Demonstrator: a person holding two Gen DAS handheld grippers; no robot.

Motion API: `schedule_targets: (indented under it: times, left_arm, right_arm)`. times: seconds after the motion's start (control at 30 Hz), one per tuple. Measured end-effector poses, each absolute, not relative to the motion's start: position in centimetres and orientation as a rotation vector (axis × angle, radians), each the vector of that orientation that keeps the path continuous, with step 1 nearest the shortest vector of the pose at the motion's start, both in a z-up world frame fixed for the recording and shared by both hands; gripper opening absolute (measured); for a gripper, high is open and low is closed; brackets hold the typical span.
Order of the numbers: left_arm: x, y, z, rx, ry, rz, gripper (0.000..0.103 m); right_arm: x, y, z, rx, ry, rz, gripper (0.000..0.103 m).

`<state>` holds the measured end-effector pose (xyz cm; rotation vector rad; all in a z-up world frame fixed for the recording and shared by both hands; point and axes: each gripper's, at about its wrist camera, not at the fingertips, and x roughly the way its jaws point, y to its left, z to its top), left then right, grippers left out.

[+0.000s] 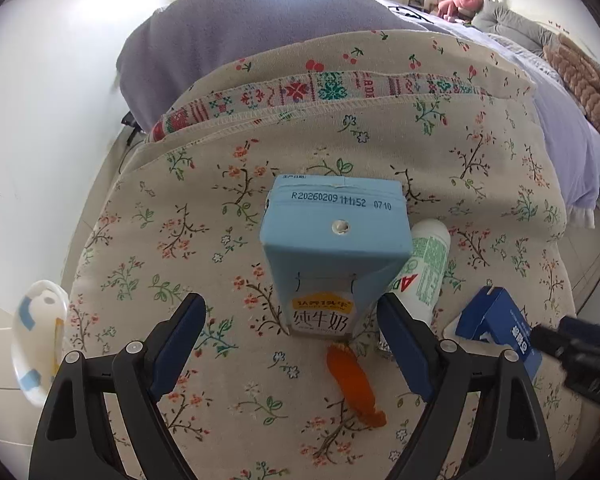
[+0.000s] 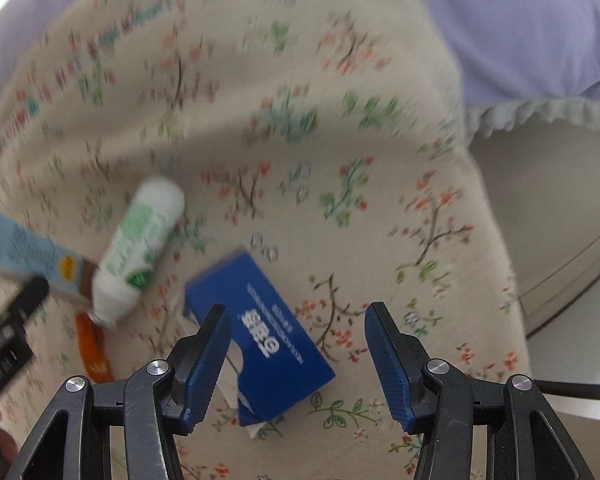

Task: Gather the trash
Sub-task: 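Grasp the blue milk carton with the left tool while the right tool grasps the blue biscuit box, then carry the milk carton and biscuit box to the wastebasket and release both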

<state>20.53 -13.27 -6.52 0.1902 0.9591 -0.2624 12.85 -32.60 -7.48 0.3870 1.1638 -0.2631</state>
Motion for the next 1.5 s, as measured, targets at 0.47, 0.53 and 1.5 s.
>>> schedule_targets:
  times: [0.47,0.53,1.5]
  left_arm:
    - [21.9,-12.3,-6.2,0.09,0.963,-0.346,0.055]
    - [21.9,-11.8,-5.8,0.067,0.973,-0.356,0.055]
    - [19.4,1.5,0.2,-0.151,1.035,-0.342,0.055]
  right_arm:
    - [14.4,-29.9,-11.0,0.277,1.269,-0.12,0.053]
    - [14.5,-29.5,-11.1,0.253,1.281,-0.122,0.05]
    - [13.1,-28.5,-1.6,0.43,0.96,-0.066,0.049]
